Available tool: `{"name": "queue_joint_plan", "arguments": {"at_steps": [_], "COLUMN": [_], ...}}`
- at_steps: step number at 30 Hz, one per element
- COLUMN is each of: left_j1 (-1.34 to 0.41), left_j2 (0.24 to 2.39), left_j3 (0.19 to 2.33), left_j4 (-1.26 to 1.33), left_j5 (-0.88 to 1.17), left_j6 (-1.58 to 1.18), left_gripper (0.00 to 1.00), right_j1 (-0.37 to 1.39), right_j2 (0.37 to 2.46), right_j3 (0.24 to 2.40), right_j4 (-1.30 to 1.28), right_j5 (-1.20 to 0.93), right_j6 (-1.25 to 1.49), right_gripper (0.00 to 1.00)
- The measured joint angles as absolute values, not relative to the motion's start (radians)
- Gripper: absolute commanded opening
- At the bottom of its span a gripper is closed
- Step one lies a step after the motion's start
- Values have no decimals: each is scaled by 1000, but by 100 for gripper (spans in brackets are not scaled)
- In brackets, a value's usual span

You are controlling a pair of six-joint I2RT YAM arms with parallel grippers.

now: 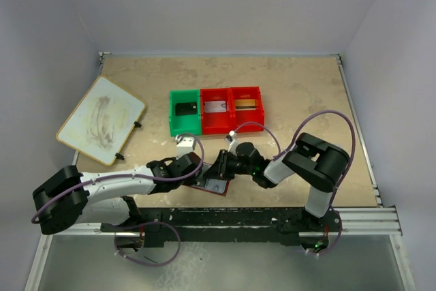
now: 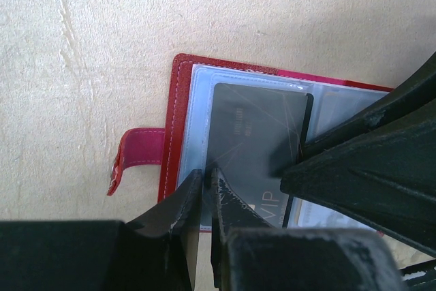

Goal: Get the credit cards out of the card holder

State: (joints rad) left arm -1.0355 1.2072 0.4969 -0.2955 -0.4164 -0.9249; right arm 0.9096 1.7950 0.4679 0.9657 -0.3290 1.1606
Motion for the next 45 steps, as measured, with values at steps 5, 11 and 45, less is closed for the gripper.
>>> {"name": "queue_joint_plan", "arguments": {"at_steps": [5,11,45], "left_j1": [-1036,-1036,-1036], "left_j2": [1207,1207,1210], "left_j3": [497,497,497], "left_j4": [-294,-294,-294], "left_j5": [-418,-419,-420], "left_j6": [-926,-927,-933], "left_gripper": [6,6,4], "right_j1": [912,916,916], "right_j2": [1795,1808,1784], "right_j3": [440,407,337], "right_j4": [1020,1080,1113], "right_j5": [-331,-331,-323], "right_j6": [1181,1209,1251], "right_gripper": [25,15,0]}}
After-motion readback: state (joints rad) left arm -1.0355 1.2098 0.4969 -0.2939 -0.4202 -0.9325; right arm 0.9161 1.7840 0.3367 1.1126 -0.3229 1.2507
